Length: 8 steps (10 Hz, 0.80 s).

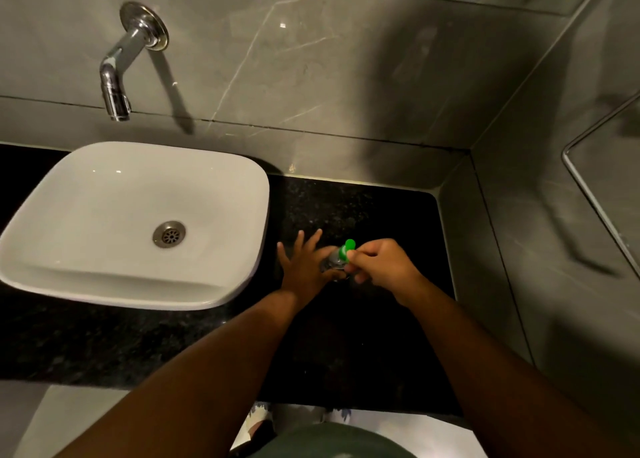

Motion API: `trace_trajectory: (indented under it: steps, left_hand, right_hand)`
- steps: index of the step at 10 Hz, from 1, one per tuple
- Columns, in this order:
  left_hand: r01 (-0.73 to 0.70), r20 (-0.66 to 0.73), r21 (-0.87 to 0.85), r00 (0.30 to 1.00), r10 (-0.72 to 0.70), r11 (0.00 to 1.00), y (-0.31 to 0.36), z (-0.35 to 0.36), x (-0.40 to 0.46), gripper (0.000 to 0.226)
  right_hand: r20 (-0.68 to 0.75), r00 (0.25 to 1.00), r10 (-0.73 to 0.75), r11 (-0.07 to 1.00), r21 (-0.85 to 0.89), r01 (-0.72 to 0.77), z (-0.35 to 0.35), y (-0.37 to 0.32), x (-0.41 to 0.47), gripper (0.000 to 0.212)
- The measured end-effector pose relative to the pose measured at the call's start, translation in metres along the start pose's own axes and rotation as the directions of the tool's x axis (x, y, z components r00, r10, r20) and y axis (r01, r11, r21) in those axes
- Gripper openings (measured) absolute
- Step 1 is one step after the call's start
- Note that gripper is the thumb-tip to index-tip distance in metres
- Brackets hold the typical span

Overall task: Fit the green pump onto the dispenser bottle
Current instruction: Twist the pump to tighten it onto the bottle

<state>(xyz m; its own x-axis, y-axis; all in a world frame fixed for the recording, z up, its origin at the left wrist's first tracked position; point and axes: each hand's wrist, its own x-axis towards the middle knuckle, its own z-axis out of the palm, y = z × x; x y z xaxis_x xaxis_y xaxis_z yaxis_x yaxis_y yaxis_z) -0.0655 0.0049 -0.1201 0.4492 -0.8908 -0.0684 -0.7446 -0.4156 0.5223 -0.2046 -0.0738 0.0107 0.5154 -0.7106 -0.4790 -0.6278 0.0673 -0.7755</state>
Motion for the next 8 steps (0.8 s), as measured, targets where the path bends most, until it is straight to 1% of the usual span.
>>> trace_trajectory:
  steps: [2,3,4,5,6,7,8]
  left_hand:
    - [0.020,0.077,0.014,0.997,-0.021,1.000,0.001,-0.004,0.003,0.058]
    - [0.015,0.093,0.022,0.996,-0.017,1.000,0.001,-0.004,0.002,0.059]
    - [0.005,0.106,0.017,0.994,-0.007,1.000,0.001,-0.005,0.001,0.063]
    - [-0.016,0.110,0.052,0.994,0.011,0.999,0.000,-0.009,0.001,0.072]
    - [0.000,0.119,0.101,0.993,-0.012,0.995,0.001,-0.021,-0.002,0.087]
    - [0.016,0.160,0.120,0.986,-0.035,0.993,0.001,-0.044,-0.003,0.088]
    - [-0.050,0.128,0.180,0.991,0.026,0.982,0.005,-0.074,0.003,0.075]
  right_hand:
    - [0.016,1.000,-0.005,1.000,0.009,0.005,0.000,-0.002,-0.001,0.015]
    - [0.032,0.999,-0.008,1.000,0.009,0.008,-0.002,-0.002,0.000,0.015]
    - [0.054,0.999,0.004,1.000,0.005,-0.004,-0.004,0.001,0.002,0.020]
    - [0.041,0.998,0.039,0.999,-0.033,-0.038,-0.006,0.009,0.003,0.028]
    - [-0.050,0.998,0.043,0.999,-0.029,-0.044,-0.011,0.025,0.002,0.032]
    - [-0.122,0.992,-0.029,0.998,-0.053,0.023,-0.018,0.041,0.000,0.033]
    - [-0.189,0.973,-0.134,0.980,-0.170,0.102,-0.023,0.045,0.000,0.024]
